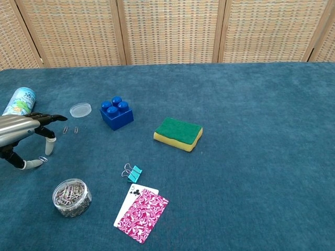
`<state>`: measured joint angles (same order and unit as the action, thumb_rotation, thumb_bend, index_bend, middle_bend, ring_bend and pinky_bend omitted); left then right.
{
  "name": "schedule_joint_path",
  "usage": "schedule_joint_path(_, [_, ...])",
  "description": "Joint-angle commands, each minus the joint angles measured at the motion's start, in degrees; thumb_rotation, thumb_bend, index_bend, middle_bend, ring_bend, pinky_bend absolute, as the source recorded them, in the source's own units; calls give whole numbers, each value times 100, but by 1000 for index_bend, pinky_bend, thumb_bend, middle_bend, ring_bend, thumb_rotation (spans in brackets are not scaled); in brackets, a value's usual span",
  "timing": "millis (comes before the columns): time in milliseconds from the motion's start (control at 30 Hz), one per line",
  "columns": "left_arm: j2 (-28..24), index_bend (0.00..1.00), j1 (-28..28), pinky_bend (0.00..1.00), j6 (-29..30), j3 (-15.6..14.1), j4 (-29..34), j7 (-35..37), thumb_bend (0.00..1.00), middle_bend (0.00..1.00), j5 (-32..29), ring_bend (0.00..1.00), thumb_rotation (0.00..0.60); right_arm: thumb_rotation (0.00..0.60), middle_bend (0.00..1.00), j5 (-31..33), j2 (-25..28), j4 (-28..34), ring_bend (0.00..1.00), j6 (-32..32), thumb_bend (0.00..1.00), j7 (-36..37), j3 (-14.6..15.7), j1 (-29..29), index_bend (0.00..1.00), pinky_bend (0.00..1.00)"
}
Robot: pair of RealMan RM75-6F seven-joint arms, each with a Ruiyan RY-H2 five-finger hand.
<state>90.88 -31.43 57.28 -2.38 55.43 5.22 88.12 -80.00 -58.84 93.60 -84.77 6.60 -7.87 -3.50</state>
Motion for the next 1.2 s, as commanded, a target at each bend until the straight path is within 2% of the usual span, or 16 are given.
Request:
schedule_joint_path(33, [-6, 527, -14, 0, -31, 18, 32, -44, 316, 0, -34, 0, 600, 600, 0, 0, 0, 0, 0, 1, 0, 3, -1, -1, 0, 0])
schedule_joint_path(433, [-16, 537, -37, 0, -195, 34, 80, -183, 319, 0, -156, 0, 600, 600, 0, 11, -7, -8, 0, 18, 0, -6, -2, -8, 0, 0])
schedule_joint_path(567, [-22, 540, -29, 0, -212, 27, 88, -182, 353, 0, -174, 0, 600, 600, 0, 11, -7, -7, 0, 26, 0, -13, 1, -10, 0, 0])
schedule_joint_path(1200, [35, 611, 22, 0, -157, -18, -12, -52, 376, 0, -145, 0, 600, 600, 0, 3, -11, -8, 0, 26, 0, -12, 5, -12, 0, 0])
